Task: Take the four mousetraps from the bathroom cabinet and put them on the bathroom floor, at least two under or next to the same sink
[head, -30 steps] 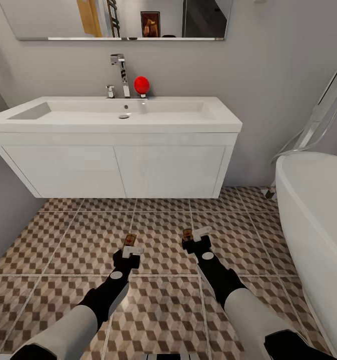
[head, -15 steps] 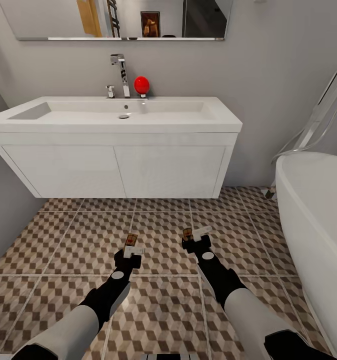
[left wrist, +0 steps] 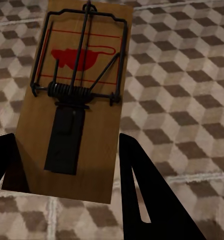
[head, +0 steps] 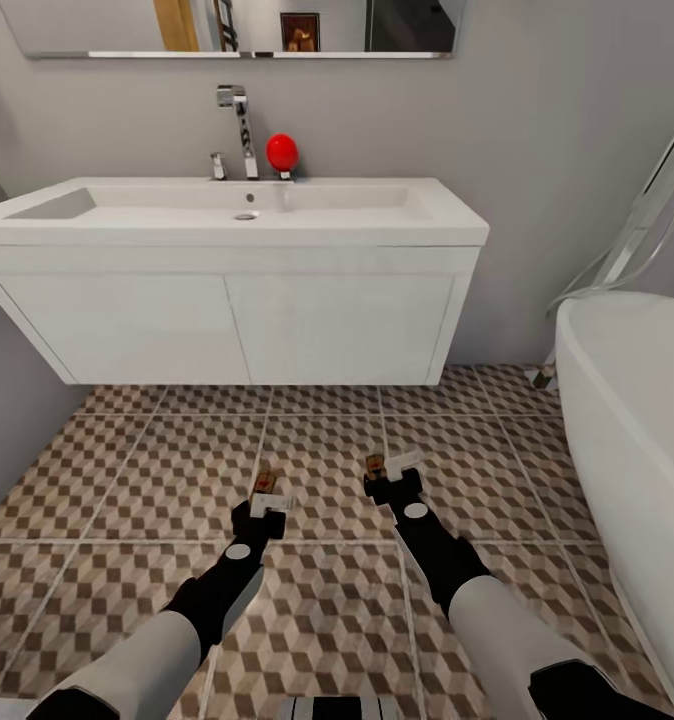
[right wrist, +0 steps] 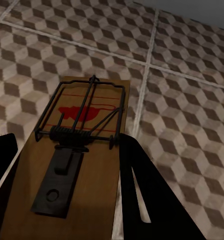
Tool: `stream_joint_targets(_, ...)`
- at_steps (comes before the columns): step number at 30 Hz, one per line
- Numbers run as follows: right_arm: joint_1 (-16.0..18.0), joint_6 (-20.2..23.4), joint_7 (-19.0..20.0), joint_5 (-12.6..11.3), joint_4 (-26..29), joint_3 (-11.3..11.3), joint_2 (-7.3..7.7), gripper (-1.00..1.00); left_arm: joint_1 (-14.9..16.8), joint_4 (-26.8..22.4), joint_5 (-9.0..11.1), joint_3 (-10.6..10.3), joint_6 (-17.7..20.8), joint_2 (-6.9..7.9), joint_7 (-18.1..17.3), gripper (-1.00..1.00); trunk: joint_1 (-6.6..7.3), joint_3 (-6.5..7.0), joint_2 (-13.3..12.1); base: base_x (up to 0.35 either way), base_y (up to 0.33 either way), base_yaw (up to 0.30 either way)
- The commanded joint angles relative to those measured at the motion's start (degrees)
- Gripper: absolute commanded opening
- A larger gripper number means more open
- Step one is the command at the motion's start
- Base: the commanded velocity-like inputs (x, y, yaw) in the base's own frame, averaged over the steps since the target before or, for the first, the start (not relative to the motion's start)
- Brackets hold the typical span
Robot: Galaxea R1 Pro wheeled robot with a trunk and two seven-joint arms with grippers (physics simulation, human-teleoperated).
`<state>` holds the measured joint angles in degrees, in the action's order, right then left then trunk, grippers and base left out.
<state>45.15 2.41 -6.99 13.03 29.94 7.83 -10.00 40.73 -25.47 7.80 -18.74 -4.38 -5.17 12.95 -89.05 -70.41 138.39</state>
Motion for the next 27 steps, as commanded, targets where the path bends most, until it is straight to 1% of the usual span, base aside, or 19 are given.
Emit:
stream_joint_targets(1, 0.0, 0.2, -0.1, 0.4, 0.0, 0.1, 0.00, -1.00, 0.1, 0.0, 0.4, -0.5, -0.2, 0.03, 0.6, -1.00, -0.21, -0.31, 0.4, 0.000, 0.000, 0.000)
stream_joint_targets(12, 0.0, 0.2, -0.1, 0.4, 0.0, 0.1, 0.00, -1.00, 0.1, 0.1, 0.4, -0.5, -0.2, -0.01, 0.6, -1.00, -2.63, -3.26, 4.8, 0.000, 0.000, 0.000)
stream_joint_targets(27, 0.0, 0.2, -0.1, 0.4, 0.0, 0.1, 0.00, -1.00, 0.1, 0.1, 0.4, -0.5, -0.2, -0.03, 0.6, -1.00, -3.01, -7.96, 5.0, 0.000, 0.000, 0.000)
